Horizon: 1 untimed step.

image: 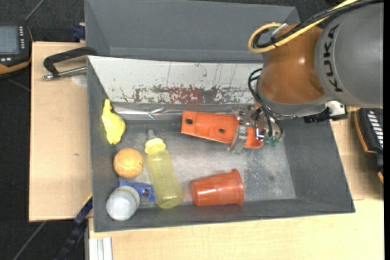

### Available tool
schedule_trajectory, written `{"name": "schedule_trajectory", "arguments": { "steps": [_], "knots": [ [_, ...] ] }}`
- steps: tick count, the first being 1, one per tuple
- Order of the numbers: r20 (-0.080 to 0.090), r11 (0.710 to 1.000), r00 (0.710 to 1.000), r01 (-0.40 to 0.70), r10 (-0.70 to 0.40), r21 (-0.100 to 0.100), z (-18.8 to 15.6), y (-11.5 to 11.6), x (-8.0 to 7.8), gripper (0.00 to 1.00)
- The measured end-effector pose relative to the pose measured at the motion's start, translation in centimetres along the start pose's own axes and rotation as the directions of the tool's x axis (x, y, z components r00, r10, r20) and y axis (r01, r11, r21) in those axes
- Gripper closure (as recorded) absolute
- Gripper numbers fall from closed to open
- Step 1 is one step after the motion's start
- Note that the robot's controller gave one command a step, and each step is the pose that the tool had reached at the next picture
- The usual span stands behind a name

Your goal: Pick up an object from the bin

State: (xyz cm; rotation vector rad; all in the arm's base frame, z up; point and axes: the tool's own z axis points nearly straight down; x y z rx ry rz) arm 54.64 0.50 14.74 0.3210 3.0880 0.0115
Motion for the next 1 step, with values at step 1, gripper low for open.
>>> {"name": "schedule_trajectory", "arguments": {
  "steps": [1],
  "knots": [
    [-0.036, 1.000, 0.999, -0.004, 0.005, 0.007, 0.38, -0.27, 1.41, 1.00]
  ]
}}
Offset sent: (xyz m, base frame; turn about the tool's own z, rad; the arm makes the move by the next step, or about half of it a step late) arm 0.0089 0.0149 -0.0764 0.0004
